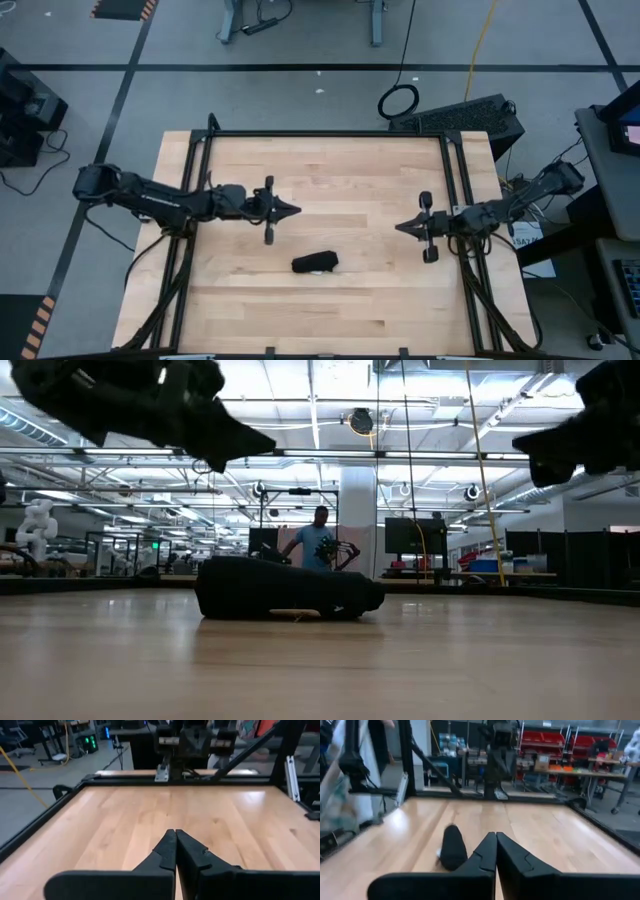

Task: Roll napkin
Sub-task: Return to Home Position

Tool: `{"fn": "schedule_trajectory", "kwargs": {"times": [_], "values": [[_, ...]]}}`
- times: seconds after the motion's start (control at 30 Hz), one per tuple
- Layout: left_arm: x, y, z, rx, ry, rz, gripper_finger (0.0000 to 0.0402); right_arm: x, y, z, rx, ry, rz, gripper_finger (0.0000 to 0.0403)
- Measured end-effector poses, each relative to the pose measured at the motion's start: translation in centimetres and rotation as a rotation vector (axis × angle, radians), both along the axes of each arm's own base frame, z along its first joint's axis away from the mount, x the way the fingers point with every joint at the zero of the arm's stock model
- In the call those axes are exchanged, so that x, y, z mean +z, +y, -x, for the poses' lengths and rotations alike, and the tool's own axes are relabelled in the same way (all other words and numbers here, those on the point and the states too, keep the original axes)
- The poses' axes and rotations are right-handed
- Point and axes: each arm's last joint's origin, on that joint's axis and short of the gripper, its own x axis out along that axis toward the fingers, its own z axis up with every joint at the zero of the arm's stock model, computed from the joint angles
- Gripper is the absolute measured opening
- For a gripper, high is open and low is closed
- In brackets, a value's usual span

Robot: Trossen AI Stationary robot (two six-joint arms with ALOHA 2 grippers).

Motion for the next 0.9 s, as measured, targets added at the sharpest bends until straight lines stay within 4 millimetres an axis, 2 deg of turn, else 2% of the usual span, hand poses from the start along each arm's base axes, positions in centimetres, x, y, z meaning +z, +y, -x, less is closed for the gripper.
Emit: {"fn": "schedule_trajectory", "kwargs": {"times": [0.07, 0.23, 0.47, 0.67, 0.9], "values": [[-0.7, 0.0, 0.7, 0.001, -0.032, 0.009, 0.0004, -0.6, -0.1, 0.0, -0.009, 0.027, 0.002, 0.0000], [-2.7, 0.0, 2.7, 0.005, -0.047, 0.036, 0.0004, -0.6, -0.3, -0.1, 0.015, 0.032, 0.010, 0.0000], [-4.3, 0.2, 5.3, 0.015, -0.057, 0.069, 0.0004, -0.6, -0.7, -0.2, -0.022, 0.036, 0.023, 0.0000], [-4.9, 0.4, 7.4, 0.033, -0.096, 0.102, 0.0004, -0.5, -1.2, -0.4, -0.063, 0.030, 0.008, 0.0000], [-5.5, 0.4, 9.0, 0.051, -0.116, 0.094, 0.0004, -0.2, -2.0, -0.5, -0.037, -0.004, 0.055, 0.0000]]}}
